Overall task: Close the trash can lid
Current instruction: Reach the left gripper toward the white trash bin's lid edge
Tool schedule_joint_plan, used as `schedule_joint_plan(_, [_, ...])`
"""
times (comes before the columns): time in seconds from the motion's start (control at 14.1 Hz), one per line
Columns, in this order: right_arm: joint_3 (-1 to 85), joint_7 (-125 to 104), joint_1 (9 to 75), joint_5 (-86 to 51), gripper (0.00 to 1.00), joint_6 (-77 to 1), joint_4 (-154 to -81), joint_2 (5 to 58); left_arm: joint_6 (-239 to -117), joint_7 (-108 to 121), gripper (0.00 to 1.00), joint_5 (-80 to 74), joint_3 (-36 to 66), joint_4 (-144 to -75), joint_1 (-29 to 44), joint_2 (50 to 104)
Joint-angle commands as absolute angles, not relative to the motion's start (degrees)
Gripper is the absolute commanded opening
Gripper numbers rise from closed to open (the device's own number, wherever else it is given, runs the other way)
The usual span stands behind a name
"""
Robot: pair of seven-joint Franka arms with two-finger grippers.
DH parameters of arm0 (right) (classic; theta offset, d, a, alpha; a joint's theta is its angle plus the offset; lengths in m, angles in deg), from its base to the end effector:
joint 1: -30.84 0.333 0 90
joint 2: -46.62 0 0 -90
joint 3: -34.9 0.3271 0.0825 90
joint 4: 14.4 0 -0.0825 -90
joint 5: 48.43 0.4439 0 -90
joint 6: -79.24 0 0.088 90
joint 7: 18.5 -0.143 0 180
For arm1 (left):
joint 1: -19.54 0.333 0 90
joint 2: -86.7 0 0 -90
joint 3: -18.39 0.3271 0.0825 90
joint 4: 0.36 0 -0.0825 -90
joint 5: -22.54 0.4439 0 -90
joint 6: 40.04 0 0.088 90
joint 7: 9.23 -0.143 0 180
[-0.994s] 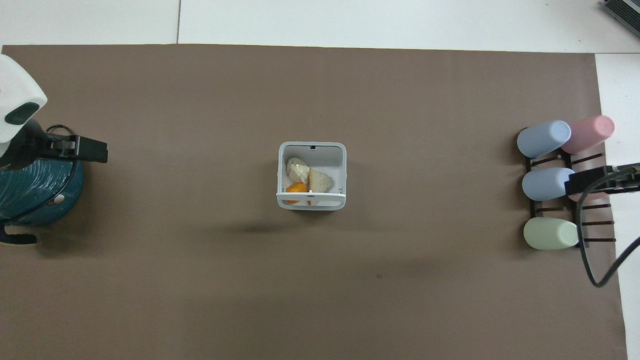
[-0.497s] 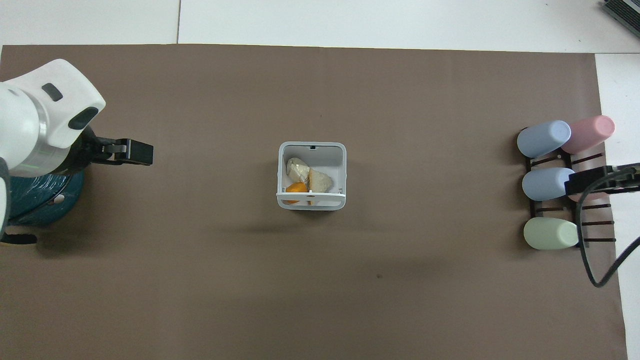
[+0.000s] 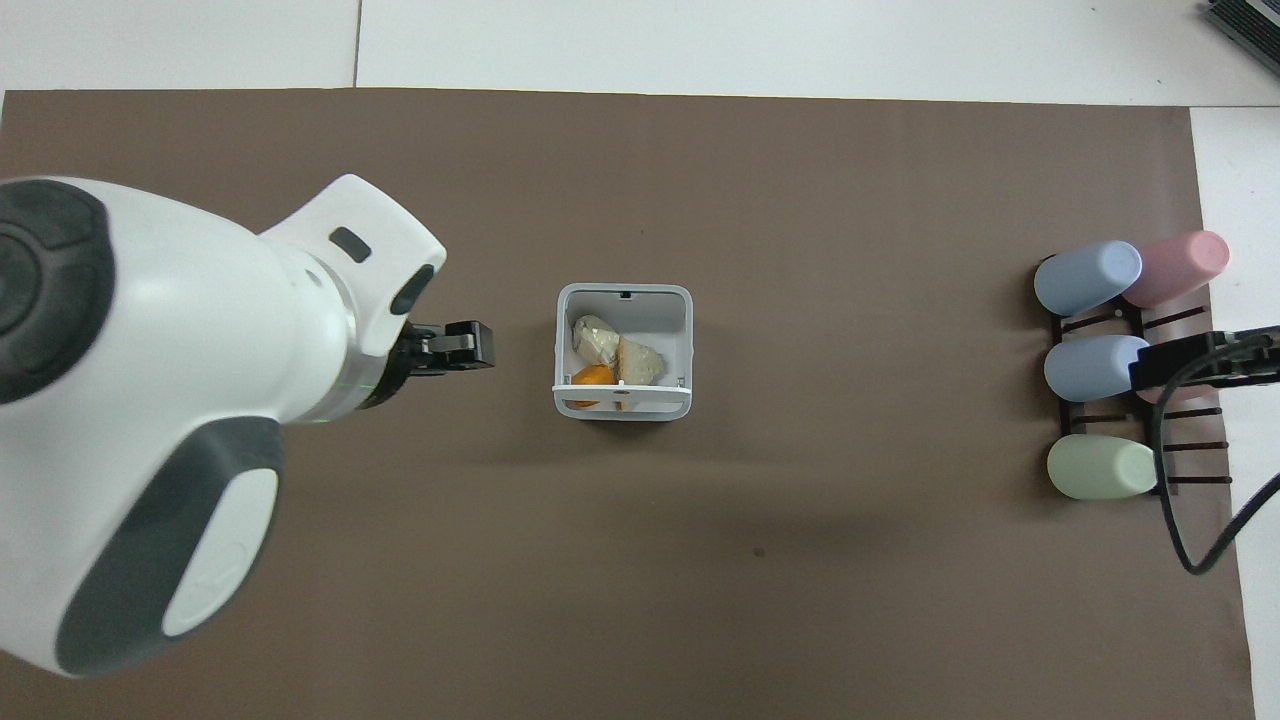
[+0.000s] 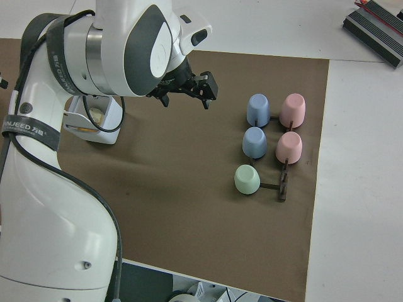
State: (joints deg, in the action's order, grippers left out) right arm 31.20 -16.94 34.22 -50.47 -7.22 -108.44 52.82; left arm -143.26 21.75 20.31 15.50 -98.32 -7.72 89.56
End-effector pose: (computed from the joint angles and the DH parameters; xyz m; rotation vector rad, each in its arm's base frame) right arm 0.5717 -0.0103 0.6211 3.1130 0.0317 -0.0386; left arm 0.5360 -0.3174 0.5774 3.0344 0.0312 0.1576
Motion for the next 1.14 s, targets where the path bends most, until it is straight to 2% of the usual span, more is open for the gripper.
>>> schedule_joint_plan(0.0, [31.4, -16.0, 33.9, -50.6, 1.00, -6.5, -108.2, 53.2, -148.7, 24.9, 0.00, 19.6, 16.5, -103.4, -12.0, 91.4])
schedule_joint_plan(0.35, [31.4, -16.1, 33.9, -50.6, 1.00, -6.5, -108.2, 53.2, -156.4, 27.9, 0.00, 18.5, 16.5, -108.4, -15.4, 90.6])
schedule_joint_plan(0.71, [31.4, -16.0, 33.9, -50.6, 1.00, -6.5, -108.2, 53.2, -163.9, 29.3, 0.00, 18.0, 16.5, -108.6, -16.1, 85.4])
schedule_joint_plan(1.06, [31.4, -16.1, 33.9, -50.5, 1.00, -6.5, -108.2, 53.2, -164.2, 29.5, 0.00, 17.2, 16.5, -109.2, -16.5, 85.0])
